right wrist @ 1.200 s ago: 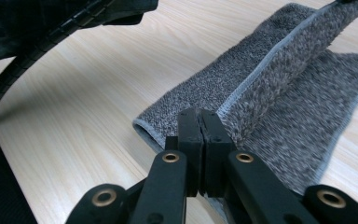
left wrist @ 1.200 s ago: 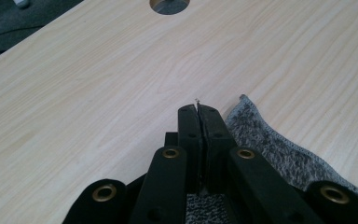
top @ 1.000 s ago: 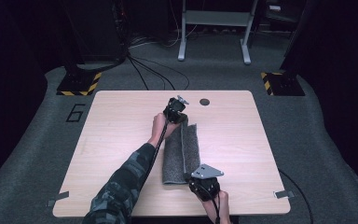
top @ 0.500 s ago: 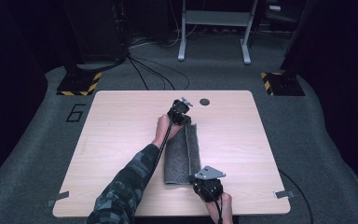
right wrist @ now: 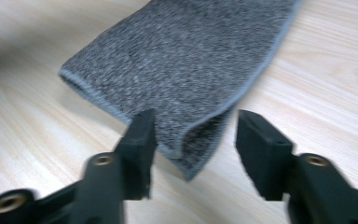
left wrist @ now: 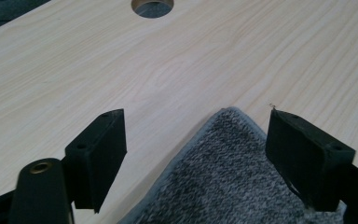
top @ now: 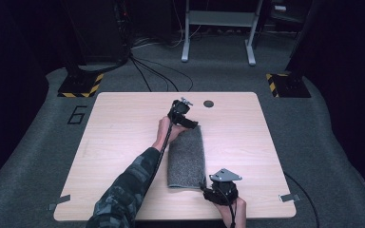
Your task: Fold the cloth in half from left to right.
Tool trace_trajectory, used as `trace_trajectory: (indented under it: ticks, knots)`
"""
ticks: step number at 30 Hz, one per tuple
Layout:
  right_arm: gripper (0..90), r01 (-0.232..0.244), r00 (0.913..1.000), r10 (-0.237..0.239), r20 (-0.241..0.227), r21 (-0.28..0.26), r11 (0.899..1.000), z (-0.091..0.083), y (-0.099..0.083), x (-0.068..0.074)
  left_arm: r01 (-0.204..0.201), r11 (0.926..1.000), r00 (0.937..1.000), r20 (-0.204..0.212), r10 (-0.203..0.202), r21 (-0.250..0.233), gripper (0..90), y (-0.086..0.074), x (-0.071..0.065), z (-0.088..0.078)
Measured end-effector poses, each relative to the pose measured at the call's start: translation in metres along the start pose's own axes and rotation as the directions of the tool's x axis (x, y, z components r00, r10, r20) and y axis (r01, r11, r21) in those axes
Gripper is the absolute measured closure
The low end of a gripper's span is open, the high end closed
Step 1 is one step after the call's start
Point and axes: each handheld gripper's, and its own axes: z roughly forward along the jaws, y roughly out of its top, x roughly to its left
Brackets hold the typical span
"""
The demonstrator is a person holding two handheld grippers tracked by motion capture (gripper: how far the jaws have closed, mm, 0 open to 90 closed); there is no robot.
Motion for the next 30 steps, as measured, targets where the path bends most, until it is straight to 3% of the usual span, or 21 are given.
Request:
trace_trajectory:
  ticks: [2, 7, 10, 11, 14, 21, 24, 30]
  knots:
    - [35.2, -0.028, 0.9996, 0.029, 0.006, -0.012, 1.0, 0.0, 0.002, -0.007, -0.003, 1.0, 0.9997, -0.024, 0.003, -0.001, 18.0, -0.007, 0.006, -0.009]
    - [31.5, -0.016, 0.9995, 0.017, 0.025, -0.009, 1.0, 0.007, 0.011, -0.009, 0.008, 0.9999, 0.9981, -0.061, -0.008, 0.01, 18.0, -0.023, 0.017, -0.015]
    - [32.0, 0.016, 0.9992, -0.018, 0.037, 0.063, 0.998, 0.022, 0.013, -0.014, 0.021, 0.9986, 0.9966, -0.08, -0.017, 0.049, 17.7, -0.041, 0.031, -0.018]
    - [32.0, 0.016, 0.9992, -0.018, 0.037, 0.063, 0.998, 0.022, 0.013, -0.014, 0.021, 0.9986, 0.9966, -0.08, -0.017, 0.049, 17.9, -0.041, 0.031, -0.018]
    - [32.8, -0.021, 0.9984, 0.015, 0.054, 0.118, 0.993, 0.03, 0.006, -0.016, 0.041, 0.9969, 0.9939, -0.105, -0.034, 0.066, 17.9, -0.054, 0.041, -0.015]
    - [33.2, -0.03, 0.9984, 0.023, 0.051, 0.151, 0.988, 0.032, -0.003, -0.02, 0.054, 0.992, 0.9875, -0.153, -0.036, 0.114, 18.6, -0.062, 0.048, -0.003]
    - [33.3, -0.022, 0.9982, 0.013, 0.059, 0.15, 0.988, 0.031, -0.004, -0.02, 0.062, 0.9887, 0.9863, -0.16, -0.039, 0.137, 18.6, -0.065, 0.048, 0.003]
    - [31.5, -0.04, 0.9973, 0.031, 0.066, 0.148, 0.988, 0.028, -0.007, -0.02, 0.074, 0.9892, 0.9871, -0.15, -0.055, 0.127, 17.6, -0.065, 0.052, 0.0]
